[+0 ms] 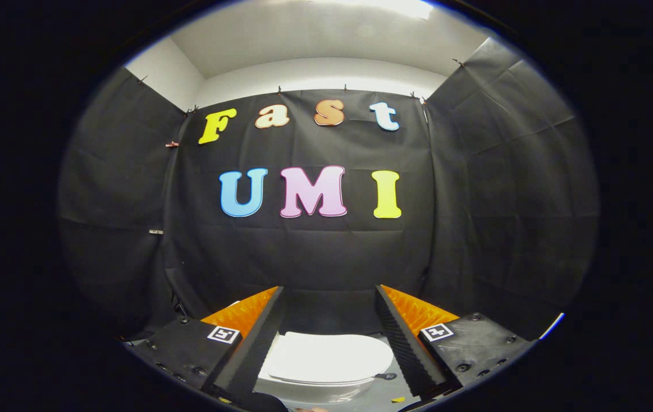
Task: Open the toilet lid.
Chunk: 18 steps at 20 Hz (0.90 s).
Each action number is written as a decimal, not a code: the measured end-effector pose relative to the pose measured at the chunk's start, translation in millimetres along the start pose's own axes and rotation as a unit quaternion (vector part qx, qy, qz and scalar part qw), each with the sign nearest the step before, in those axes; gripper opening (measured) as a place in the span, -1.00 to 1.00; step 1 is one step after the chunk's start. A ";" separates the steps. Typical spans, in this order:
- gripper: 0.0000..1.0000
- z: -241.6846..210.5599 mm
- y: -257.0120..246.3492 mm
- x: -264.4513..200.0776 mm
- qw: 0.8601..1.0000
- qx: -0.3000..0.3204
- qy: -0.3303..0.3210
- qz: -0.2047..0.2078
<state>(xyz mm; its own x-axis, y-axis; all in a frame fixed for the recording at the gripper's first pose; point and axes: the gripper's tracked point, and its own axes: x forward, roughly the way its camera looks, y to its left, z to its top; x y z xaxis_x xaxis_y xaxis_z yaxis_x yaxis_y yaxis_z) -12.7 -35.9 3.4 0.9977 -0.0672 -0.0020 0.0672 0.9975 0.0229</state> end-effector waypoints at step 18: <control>0.98 -179.0 -164.3 100.8 0.968 0.186 0.135 -0.106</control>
<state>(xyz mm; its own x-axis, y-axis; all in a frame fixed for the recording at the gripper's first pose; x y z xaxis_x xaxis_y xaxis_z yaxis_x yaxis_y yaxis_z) 76.8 -202.4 -179.5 0.9284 -0.2120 -0.3053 0.3166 0.8813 0.3508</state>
